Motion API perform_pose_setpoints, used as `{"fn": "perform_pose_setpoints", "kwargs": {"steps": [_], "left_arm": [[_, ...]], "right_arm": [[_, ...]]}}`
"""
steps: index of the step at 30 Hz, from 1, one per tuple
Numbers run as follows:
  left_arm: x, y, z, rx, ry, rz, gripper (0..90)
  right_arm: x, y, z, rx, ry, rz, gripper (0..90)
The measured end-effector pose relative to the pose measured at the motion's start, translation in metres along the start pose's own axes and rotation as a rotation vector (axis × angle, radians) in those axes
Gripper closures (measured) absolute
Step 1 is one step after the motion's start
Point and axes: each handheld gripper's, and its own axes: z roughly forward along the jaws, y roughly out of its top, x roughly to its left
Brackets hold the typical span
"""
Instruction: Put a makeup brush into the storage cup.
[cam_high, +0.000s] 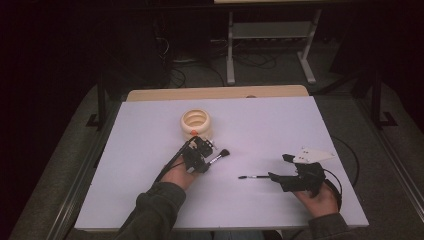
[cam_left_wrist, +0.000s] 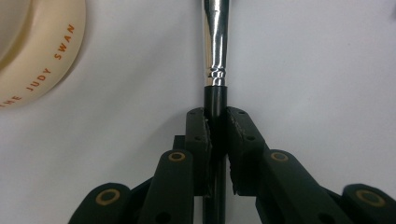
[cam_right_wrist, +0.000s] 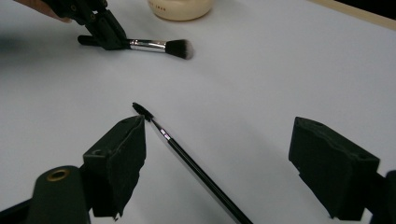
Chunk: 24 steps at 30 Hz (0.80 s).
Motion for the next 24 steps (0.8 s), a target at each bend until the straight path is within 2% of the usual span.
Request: {"fn": "perform_pose_setpoints", "kwargs": {"steps": [4,6,11,12,14,15,19,24], "left_arm": [[0.004,-0.001,-0.001,0.0,-0.027,-0.008,79.6],[0.005,-0.001,-0.002,-0.011,-0.009,0.0,79.7],[0.011,-0.004,-0.012,-0.059,-0.026,-0.029,79.7],[0.012,-0.005,-0.014,-0.066,-0.018,-0.022,79.7],[0.013,-0.007,-0.017,-0.075,-0.03,-0.031,79.7],[0.014,-0.008,-0.018,-0.082,-0.024,-0.025,79.7],[0.015,-0.013,-0.027,-0.13,-0.047,-0.034,79.7],[0.018,-0.024,-0.042,-0.194,-0.096,-0.035,79.7]], "right_arm": [[0.0,0.0,-0.001,-0.004,-0.001,0.002,18.5],[-0.001,0.0,0.001,0.001,0.0,0.014,18.3],[0.0,-0.001,0.002,0.007,0.004,0.004,18.6],[0.0,0.0,0.001,-0.001,0.005,0.007,18.7],[0.0,0.0,0.001,0.001,0.007,0.016,18.5],[0.0,-0.001,0.002,0.007,0.014,0.028,18.4],[0.0,-0.002,0.005,0.016,0.055,0.059,17.7],[0.0,0.003,0.004,-0.019,0.106,0.108,17.1]]}}
